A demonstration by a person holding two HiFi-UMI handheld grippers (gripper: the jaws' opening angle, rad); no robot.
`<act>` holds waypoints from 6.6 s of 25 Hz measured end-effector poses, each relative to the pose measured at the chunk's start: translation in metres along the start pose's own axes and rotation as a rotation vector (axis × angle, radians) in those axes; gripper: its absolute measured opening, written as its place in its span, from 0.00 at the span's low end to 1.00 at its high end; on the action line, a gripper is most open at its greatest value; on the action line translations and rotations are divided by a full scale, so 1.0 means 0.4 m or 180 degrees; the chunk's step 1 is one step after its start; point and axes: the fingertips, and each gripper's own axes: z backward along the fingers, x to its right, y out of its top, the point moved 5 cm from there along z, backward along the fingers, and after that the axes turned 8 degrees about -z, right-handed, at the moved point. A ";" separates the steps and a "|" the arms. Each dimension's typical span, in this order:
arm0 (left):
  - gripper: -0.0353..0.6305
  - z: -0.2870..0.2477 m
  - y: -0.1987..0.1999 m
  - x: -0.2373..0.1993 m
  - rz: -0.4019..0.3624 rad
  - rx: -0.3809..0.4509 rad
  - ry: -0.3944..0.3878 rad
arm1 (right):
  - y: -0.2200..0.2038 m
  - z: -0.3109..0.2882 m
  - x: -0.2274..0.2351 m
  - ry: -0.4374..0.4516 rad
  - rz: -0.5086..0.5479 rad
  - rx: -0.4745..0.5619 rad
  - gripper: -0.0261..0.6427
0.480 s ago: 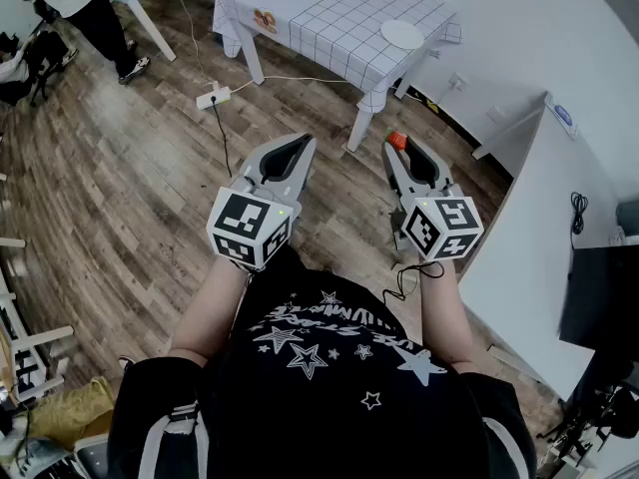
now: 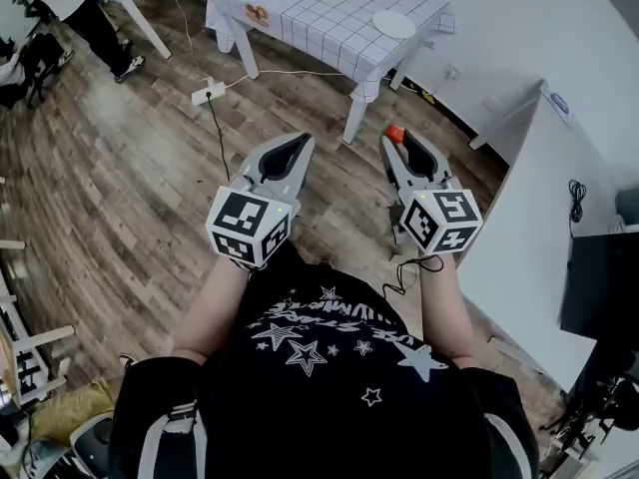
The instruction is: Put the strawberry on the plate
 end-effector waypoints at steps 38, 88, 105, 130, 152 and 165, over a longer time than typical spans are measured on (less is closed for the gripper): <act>0.07 -0.132 -0.046 -0.085 0.0108 -0.0095 0.0146 | 0.009 -0.123 0.117 0.0037 -0.0011 -0.0099 0.26; 0.07 -1.021 -0.042 -0.597 0.0053 -0.0358 -0.0826 | 0.242 -0.826 0.730 -0.0970 -0.0284 -0.0219 0.26; 0.07 -1.267 -0.089 -0.601 0.0044 -0.0609 -0.0431 | 0.183 -0.975 0.962 -0.0624 -0.0196 -0.0831 0.26; 0.07 -1.378 -0.222 -0.562 0.0071 -0.1134 -0.0153 | -0.026 -1.094 1.047 0.0007 -0.0050 -0.1747 0.26; 0.07 -1.310 -0.253 -0.582 0.0187 -0.1133 -0.0079 | -0.050 -1.105 1.033 -0.0285 0.0068 -0.1881 0.28; 0.07 -1.133 -0.227 -0.642 0.0097 -0.0989 -0.0177 | 0.019 -1.038 0.938 -0.0837 0.0009 -0.1400 0.28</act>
